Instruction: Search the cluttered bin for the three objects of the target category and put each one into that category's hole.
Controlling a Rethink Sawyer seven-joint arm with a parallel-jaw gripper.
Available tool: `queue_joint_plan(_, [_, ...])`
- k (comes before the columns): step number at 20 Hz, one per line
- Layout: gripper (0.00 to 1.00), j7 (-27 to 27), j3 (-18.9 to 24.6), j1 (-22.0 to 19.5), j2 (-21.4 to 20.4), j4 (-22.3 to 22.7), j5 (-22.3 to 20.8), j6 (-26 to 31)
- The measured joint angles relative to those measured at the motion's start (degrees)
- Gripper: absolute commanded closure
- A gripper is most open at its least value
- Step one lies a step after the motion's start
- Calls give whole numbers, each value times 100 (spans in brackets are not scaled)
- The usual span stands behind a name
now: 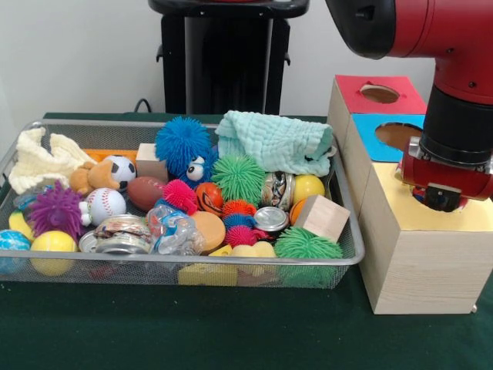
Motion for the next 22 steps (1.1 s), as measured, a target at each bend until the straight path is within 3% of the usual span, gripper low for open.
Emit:
queue_joint_plan(8, [100, 0, 20, -3, 0, -64, -93, 150])
queue_joint_plan(9, [0, 0, 21, -4, -1, -71, -101, 182])
queue_joint_plan(13, [0, 0, 47, -15, 4, -117, -125, 504])
queue_joint_plan(22, [0, 0, 64, -18, 19, -164, -152, 561])
